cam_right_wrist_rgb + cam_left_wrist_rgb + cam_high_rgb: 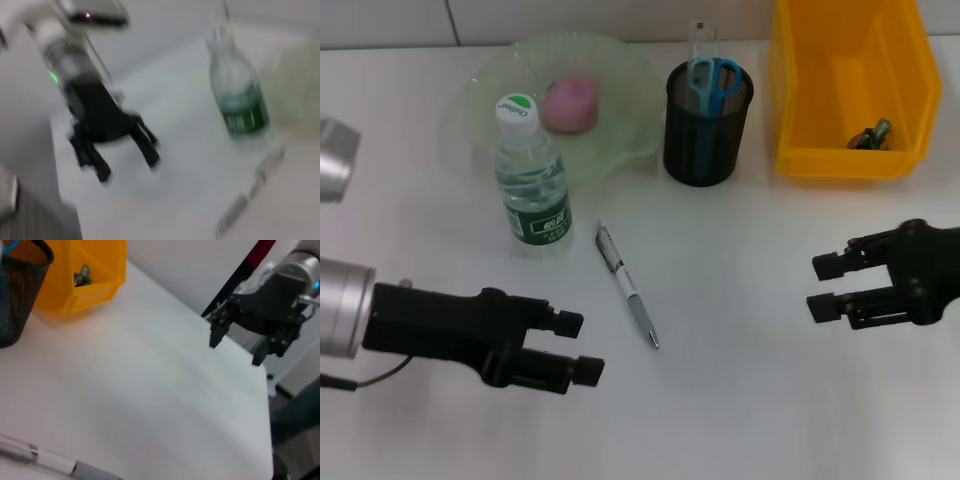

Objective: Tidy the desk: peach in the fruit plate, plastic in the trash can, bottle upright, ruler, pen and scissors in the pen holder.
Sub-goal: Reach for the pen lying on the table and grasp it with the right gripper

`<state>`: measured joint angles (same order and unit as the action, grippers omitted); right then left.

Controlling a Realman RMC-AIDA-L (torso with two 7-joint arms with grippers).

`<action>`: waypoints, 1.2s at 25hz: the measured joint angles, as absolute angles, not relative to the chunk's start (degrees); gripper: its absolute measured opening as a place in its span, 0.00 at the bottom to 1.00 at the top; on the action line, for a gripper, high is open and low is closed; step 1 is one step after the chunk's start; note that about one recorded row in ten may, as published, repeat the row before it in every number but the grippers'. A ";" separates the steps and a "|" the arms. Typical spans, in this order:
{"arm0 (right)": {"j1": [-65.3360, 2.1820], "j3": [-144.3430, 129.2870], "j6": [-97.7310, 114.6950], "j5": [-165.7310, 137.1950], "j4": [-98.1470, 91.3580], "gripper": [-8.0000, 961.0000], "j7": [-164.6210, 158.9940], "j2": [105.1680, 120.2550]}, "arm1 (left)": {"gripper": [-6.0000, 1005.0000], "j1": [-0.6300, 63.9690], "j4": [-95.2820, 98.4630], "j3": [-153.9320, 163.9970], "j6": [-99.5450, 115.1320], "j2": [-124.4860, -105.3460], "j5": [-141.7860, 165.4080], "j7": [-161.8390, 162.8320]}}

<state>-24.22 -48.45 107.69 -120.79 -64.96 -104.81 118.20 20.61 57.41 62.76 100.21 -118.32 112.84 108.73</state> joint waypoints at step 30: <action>-58.77 -100.21 81.41 -137.36 -61.05 0.61 -169.22 119.92 | 0.78 15.14 47.64 52.91 101.99 -117.23 113.23 90.97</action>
<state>-58.77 -100.21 81.41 -137.36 -61.05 -169.22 119.92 15.14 47.64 52.91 101.99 -117.23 113.23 90.97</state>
